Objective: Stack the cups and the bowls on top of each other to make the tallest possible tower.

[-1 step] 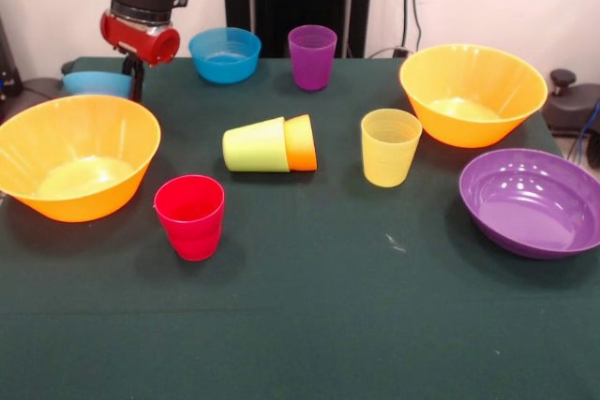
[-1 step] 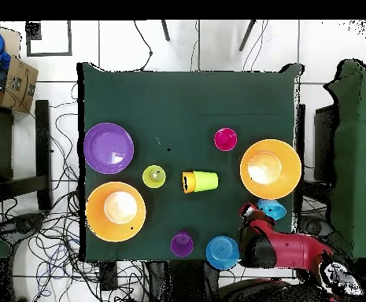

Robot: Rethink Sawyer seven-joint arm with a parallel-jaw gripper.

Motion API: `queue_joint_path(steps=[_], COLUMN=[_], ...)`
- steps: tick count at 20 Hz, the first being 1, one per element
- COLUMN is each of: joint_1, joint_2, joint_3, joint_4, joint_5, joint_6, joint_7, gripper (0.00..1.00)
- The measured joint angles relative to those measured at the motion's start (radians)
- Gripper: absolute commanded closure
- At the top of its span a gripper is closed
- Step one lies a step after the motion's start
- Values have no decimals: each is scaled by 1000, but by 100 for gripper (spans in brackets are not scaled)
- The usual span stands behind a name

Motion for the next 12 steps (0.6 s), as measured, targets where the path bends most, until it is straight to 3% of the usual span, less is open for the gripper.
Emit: queue_joint_path(steps=[12], joint_1=[12], joint_2=[-1], joint_3=[-9], joint_4=[0], joint_5=[14], joint_6=[0], joint_7=[0], gripper=[100])
